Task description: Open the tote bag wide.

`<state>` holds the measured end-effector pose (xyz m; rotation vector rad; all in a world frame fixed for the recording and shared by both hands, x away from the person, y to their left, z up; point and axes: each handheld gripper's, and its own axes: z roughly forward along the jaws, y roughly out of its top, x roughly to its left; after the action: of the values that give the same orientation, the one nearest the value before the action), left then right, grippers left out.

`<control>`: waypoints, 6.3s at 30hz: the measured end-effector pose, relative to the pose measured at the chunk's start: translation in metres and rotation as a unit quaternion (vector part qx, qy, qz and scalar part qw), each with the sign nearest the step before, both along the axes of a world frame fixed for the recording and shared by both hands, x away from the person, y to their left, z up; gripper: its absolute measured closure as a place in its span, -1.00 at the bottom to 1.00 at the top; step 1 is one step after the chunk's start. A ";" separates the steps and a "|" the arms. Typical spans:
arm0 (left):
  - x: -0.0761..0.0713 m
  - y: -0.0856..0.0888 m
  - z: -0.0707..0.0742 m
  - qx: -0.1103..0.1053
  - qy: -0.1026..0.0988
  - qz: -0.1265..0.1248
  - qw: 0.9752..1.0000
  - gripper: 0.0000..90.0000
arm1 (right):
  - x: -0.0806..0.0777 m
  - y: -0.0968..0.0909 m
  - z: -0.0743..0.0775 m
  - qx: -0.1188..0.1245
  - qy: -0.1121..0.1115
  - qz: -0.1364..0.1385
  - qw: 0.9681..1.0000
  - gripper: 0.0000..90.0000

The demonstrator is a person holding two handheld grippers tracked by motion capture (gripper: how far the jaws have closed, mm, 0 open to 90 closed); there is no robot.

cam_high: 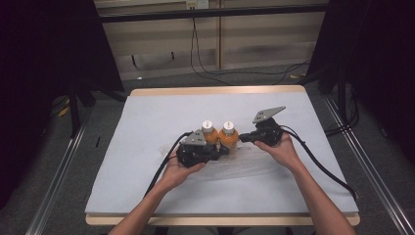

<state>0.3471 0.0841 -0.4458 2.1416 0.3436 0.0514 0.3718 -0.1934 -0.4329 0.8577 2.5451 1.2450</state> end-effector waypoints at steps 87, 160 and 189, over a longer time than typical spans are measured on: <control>-0.072 0.011 -0.036 0.068 0.035 -0.111 0.991 1.00 | 0.098 0.067 -0.048 -0.060 0.064 -0.103 0.991 1.00; -0.021 0.092 0.018 -0.052 -0.020 0.112 0.992 -0.70 | -0.011 -0.021 0.015 0.051 -0.028 -0.113 0.992 -0.36; -0.047 0.157 0.008 -0.023 -0.021 0.183 0.983 -0.90 | -0.126 -0.094 0.013 0.092 -0.056 -0.203 0.973 -0.52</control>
<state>0.3004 0.2412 -0.4373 2.0035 0.7028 0.2949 0.2461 -0.2875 -0.4197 1.2319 2.0487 1.3574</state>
